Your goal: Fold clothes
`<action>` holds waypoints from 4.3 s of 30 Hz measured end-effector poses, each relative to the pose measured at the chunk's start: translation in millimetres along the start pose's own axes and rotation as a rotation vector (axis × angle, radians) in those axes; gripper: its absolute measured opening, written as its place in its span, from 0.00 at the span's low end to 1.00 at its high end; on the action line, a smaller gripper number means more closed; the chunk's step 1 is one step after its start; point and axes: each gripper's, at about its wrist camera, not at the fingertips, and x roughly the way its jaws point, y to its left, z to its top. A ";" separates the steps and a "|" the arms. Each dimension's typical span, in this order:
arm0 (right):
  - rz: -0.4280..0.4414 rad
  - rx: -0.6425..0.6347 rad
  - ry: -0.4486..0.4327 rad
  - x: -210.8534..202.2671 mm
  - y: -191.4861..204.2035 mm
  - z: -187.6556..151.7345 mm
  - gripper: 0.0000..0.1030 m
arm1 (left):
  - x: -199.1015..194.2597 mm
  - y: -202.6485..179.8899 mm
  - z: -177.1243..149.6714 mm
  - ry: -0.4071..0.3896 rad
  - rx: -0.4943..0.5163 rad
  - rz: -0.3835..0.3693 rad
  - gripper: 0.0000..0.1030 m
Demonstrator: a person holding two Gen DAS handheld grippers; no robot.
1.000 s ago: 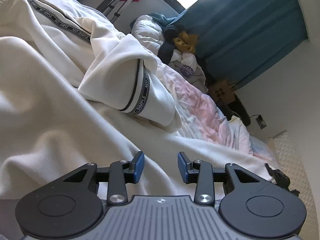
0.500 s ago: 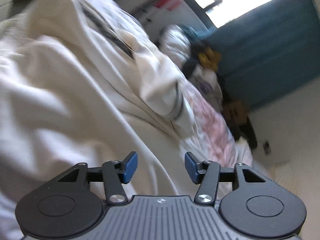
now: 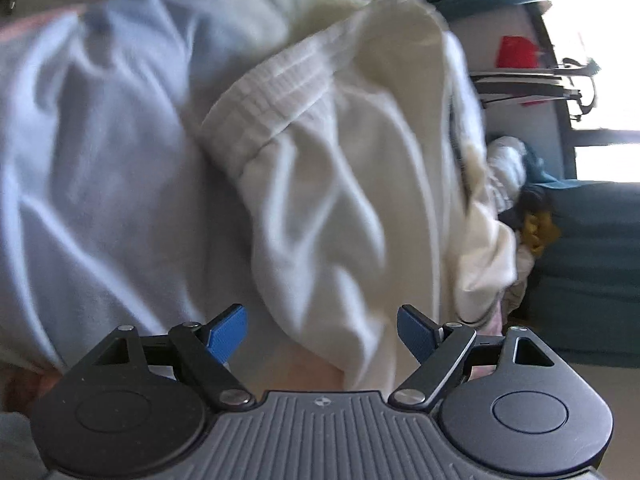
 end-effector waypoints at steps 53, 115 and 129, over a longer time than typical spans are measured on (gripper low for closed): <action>0.643 -0.710 0.425 -59.3 135.0 -163.4 0.75 | -86.5 -102.7 -65.0 -0.368 0.760 0.190 0.77; 0.730 -0.360 0.657 -8.9 127.9 -167.3 0.76 | 293.2 -383.1 -138.7 -0.204 1.878 0.579 0.03; 0.690 -0.285 0.606 -8.8 115.3 -150.7 0.76 | 169.1 -487.8 -239.2 -0.580 1.724 -0.072 0.03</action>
